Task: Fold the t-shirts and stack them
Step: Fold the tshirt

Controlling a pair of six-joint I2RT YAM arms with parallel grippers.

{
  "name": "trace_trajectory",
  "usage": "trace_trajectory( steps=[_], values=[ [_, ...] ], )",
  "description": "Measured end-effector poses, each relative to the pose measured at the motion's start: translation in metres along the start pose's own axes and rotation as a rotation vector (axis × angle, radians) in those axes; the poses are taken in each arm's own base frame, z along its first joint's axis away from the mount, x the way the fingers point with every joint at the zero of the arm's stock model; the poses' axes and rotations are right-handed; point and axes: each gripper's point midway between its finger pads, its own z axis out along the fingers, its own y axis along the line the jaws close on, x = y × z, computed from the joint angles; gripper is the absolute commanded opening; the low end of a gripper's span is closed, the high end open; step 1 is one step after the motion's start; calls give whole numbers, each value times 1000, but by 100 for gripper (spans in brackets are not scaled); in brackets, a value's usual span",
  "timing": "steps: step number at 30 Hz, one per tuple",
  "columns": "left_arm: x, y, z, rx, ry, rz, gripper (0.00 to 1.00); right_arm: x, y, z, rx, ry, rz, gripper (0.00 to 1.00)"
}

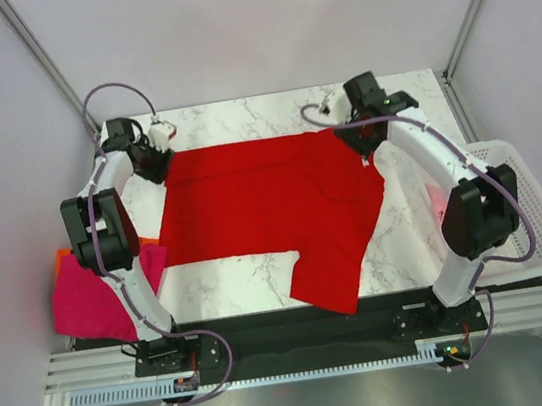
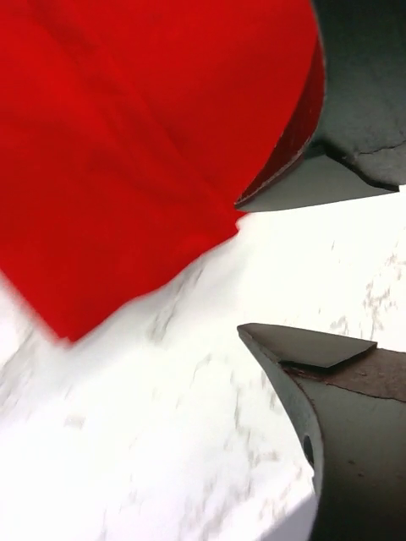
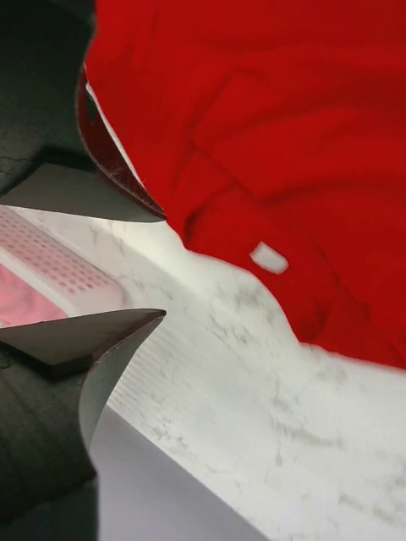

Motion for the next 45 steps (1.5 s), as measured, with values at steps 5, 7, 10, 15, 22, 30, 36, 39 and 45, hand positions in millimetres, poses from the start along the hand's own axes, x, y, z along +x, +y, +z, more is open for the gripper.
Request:
trace_trajectory(
  steps=[5,7,10,15,22,30,36,39,45],
  values=[
    [-65,51,-18,-79,-121,-72,63,-24,-71,26,64,-52,186,52],
    [-93,75,-20,-110,-184,-110,62,-31,-91,45,71,-65,225,52],
    [-108,84,-9,-71,-221,-207,62,-33,-103,82,37,-53,259,51],
    [-75,61,26,56,-141,-373,62,-27,-96,134,-60,-28,296,51],
    [-50,45,48,121,-72,-493,63,-27,-93,163,-131,-41,344,51],
    [-57,49,48,115,-93,-520,65,-54,-107,169,-132,-139,389,52],
    [-56,51,60,115,-98,-534,66,-54,-101,192,-150,-135,415,53],
    [-51,47,68,125,-85,-543,66,-46,-95,207,-161,-111,425,53],
    [-50,44,73,131,-80,-540,65,-49,-101,215,-140,-127,437,54]
  ],
)
